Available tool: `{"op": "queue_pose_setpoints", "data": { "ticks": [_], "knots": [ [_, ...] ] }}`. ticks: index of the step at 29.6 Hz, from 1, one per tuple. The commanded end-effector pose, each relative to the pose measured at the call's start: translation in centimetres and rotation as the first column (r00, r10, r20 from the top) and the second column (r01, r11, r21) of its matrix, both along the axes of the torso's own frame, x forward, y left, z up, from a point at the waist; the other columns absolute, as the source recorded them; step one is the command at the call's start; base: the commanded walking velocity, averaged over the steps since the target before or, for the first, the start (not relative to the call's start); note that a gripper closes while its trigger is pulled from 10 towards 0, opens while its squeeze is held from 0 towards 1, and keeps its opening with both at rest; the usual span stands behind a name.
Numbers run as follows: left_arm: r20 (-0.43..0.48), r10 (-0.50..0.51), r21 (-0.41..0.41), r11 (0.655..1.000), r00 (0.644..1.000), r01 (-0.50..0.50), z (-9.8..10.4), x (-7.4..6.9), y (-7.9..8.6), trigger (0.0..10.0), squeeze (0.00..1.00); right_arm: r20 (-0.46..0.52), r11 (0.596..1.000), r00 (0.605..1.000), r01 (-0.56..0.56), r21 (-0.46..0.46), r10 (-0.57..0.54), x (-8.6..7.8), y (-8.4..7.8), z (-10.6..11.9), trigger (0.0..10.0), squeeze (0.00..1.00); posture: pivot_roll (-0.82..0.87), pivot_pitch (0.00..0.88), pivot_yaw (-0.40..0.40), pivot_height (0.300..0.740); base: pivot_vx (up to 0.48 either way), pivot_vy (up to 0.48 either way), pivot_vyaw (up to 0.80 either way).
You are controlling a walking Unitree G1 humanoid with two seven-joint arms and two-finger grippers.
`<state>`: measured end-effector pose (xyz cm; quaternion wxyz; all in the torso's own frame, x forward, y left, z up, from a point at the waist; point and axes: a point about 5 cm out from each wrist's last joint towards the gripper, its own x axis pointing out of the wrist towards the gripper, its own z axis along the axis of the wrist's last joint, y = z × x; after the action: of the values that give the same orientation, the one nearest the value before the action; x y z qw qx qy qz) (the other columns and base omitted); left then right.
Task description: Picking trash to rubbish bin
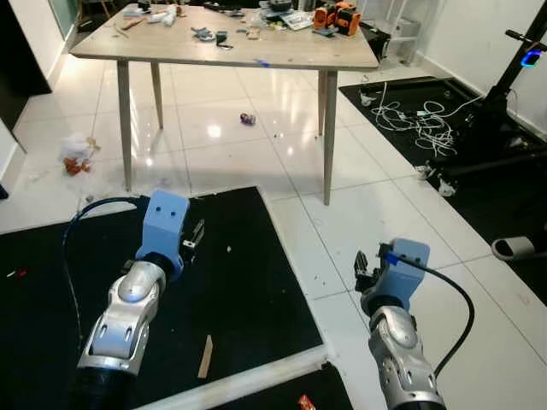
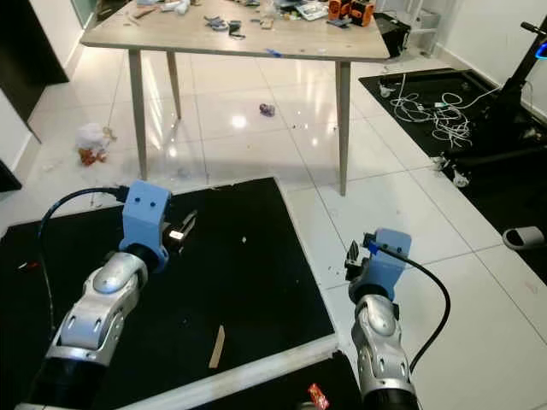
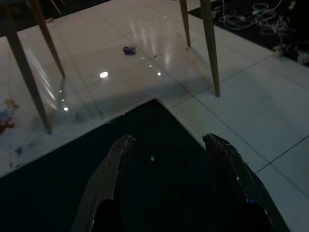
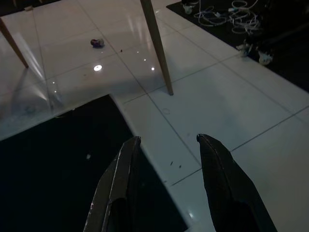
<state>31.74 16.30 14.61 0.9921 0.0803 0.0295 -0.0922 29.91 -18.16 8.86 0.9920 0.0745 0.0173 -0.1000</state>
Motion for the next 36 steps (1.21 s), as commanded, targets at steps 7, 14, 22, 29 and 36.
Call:
{"op": "queue_pose_setpoints", "data": {
  "ticks": [7, 14, 22, 29, 36],
  "knots": [
    [0.004, 0.023, -0.027, 0.999, 1.000, -0.022, 0.0, -0.1, 0.3, 10.0, 0.00, 0.003, 0.999, 0.999, -0.041, -0.009, 0.041, 0.0, 0.9, 0.1, 10.0, 0.00, -0.02, 0.142, 0.017, 0.740, 0.341, 0.000, 0.00],
    [0.016, 0.031, -0.026, 0.999, 0.999, -0.031, 0.2, 0.0, 0.4, 10.0, 0.00, 0.016, 0.998, 0.998, -0.056, -0.002, 0.056, 0.1, 1.0, 0.3, 10.0, 0.00, -0.02, 0.137, 0.017, 0.740, 0.349, 0.000, 0.00],
    [0.028, 0.034, -0.030, 0.999, 0.999, -0.034, 0.5, 0.0, 0.4, 10.0, 0.00, 0.020, 0.998, 0.998, -0.066, 0.003, 0.066, 0.1, 1.3, 0.4, 10.0, 0.00, -0.02, 0.131, 0.016, 0.740, 0.361, 0.000, 0.00],
    [0.034, 0.033, -0.029, 0.999, 0.999, -0.032, 0.6, 0.0, 0.4, 10.0, 0.00, 0.033, 0.998, 0.998, -0.057, -0.003, 0.057, 0.2, 0.9, 0.6, 10.0, 0.00, -0.03, 0.129, 0.017, 0.740, 0.376, 0.000, 0.00],
    [0.038, 0.027, -0.027, 0.999, 0.999, -0.026, 0.7, 0.0, 0.3, 10.0, 0.00, 0.111, 0.999, 0.993, -0.033, -0.011, 0.034, 0.2, 0.5, 1.8, 10.0, 0.00, -0.03, 0.126, 0.016, 0.740, 0.390, 0.000, 0.00]
  ]
}}
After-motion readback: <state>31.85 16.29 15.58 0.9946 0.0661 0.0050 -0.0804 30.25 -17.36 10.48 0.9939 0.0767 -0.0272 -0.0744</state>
